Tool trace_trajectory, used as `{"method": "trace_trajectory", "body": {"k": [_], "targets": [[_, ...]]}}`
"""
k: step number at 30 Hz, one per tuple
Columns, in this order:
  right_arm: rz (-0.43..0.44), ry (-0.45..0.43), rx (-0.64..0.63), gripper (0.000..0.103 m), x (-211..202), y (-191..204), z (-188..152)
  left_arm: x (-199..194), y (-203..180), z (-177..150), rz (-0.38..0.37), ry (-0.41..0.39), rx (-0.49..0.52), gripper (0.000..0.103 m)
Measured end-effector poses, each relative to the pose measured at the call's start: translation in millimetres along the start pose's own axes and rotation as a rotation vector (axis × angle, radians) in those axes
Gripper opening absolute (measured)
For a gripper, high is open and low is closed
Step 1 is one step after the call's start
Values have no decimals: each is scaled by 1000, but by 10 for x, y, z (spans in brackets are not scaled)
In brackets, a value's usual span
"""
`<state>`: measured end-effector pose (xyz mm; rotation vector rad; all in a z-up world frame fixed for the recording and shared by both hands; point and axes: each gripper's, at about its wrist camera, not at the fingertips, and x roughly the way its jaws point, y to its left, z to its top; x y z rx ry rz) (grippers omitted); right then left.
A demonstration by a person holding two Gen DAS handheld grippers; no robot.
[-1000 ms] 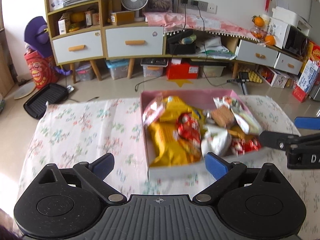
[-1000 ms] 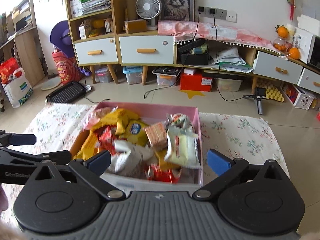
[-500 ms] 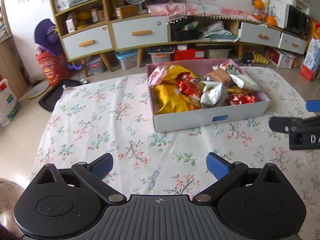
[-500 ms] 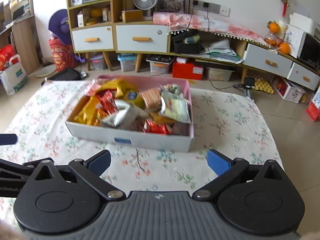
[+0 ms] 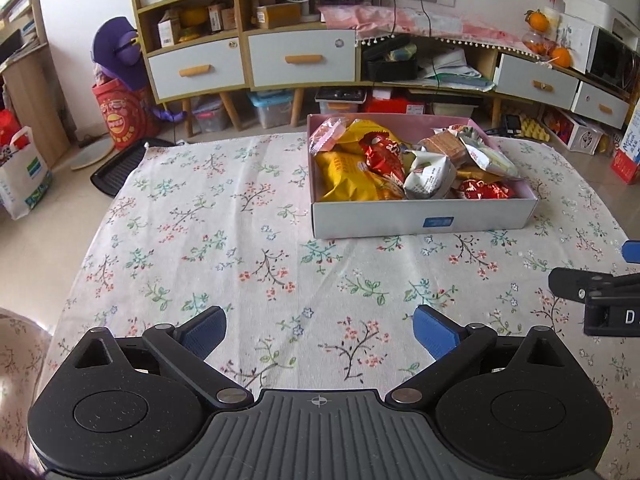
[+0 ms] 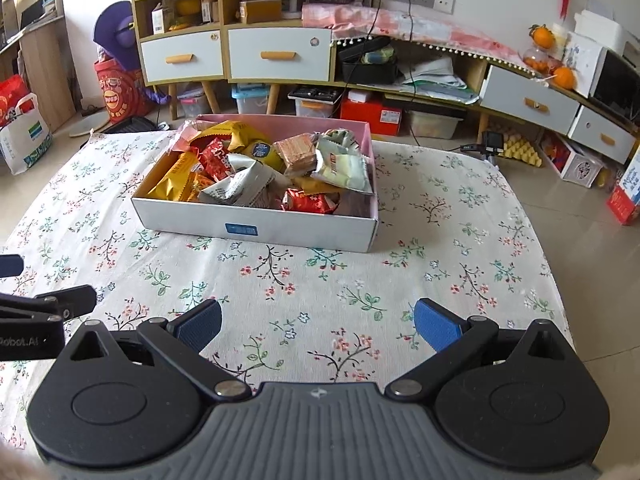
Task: Organize snacks
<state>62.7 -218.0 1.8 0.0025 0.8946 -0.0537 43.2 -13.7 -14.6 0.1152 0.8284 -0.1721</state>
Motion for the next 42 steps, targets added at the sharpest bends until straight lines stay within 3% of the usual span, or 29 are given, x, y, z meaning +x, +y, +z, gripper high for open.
{"method": "trace_trajectory", "body": {"k": [15,42], "targets": [[-28,11,9,103,12,6,-84,-83,-3,-29,32,-15,-21,101],[-40,8,-5,103,12,18,-79,-82,-75,-30,23,-16,1,101]]}}
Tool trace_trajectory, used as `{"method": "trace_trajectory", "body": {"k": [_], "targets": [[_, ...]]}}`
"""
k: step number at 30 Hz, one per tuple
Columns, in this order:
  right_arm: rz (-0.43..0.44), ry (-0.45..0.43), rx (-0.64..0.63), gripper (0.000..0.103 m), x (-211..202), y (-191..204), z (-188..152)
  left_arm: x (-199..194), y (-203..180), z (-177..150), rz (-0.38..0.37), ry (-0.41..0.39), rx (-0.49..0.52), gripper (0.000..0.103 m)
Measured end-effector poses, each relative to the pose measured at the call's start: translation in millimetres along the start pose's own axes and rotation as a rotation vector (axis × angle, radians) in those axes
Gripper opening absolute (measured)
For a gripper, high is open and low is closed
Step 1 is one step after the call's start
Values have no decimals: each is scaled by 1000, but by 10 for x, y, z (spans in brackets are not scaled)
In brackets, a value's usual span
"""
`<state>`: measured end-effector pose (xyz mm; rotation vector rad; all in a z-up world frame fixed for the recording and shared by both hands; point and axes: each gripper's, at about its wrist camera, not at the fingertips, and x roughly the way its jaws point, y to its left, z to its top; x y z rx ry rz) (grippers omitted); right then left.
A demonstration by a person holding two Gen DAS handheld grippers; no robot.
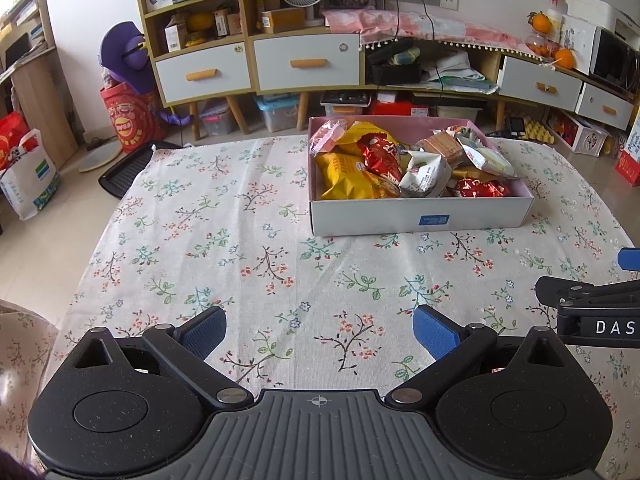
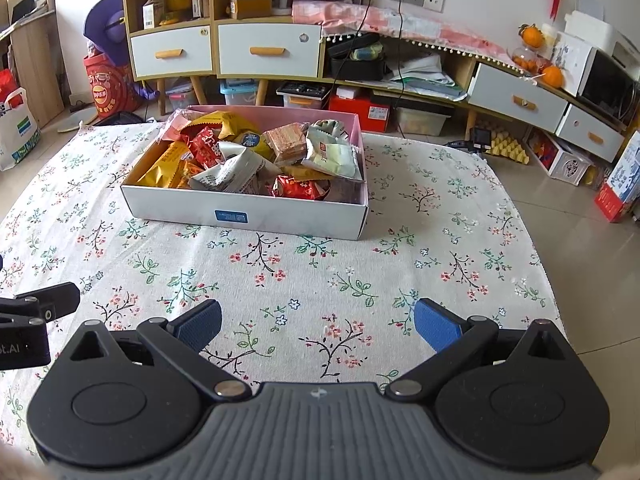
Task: Organize snacks
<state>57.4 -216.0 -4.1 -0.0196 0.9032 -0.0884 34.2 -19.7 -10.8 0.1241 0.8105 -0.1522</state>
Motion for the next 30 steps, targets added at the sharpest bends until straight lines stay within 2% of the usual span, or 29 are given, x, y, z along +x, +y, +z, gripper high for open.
{"method": "trace_trajectory", "body": {"k": [30], "targets": [[-8,4,-4,103,5,0,8,46,-70,-38,-14,11,6,101]]}}
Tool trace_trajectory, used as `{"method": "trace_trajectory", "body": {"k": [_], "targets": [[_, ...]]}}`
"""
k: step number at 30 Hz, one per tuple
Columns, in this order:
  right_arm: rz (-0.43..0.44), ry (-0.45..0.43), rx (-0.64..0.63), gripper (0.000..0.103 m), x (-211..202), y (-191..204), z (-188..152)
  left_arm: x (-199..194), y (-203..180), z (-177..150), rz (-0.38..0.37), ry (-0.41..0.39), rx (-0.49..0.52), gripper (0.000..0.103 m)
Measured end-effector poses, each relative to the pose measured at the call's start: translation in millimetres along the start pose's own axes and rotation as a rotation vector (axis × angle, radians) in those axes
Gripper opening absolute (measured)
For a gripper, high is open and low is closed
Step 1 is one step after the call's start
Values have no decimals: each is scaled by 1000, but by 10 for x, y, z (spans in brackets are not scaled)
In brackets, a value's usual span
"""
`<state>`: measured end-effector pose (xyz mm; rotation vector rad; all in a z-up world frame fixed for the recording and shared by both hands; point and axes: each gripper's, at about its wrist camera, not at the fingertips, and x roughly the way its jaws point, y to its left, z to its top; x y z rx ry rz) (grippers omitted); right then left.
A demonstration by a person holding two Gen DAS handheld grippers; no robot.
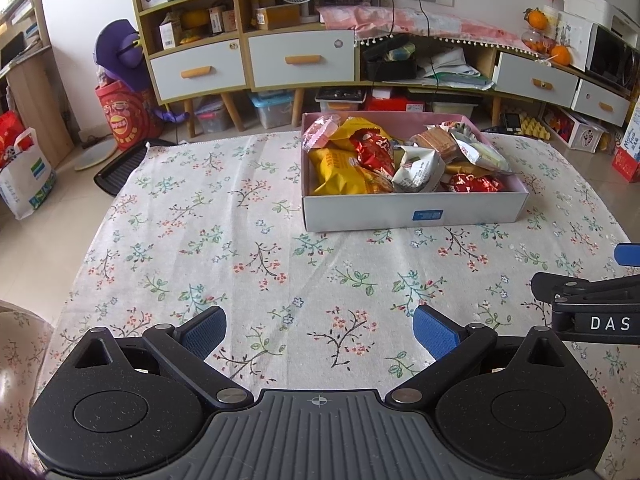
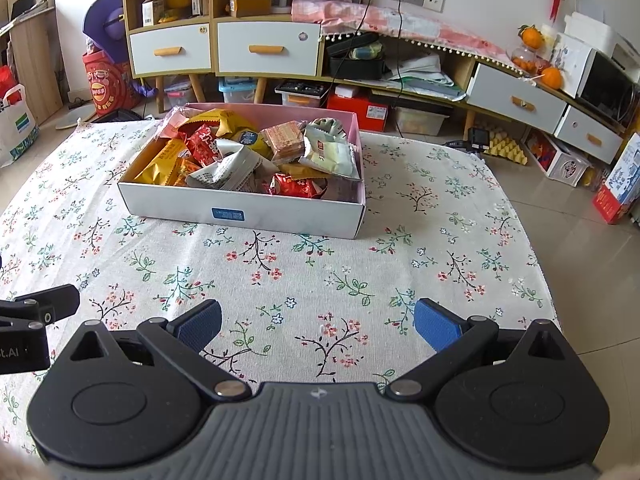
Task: Organize snacks
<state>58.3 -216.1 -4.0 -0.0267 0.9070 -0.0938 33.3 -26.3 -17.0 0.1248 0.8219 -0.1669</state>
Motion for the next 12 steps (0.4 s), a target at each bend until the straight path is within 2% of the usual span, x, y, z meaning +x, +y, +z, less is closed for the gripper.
{"method": "trace_trajectory", "body": {"k": [12], "targets": [[0,2,-2,103,6,-1,-3,10,12,-3,-19,18,4,101]]}}
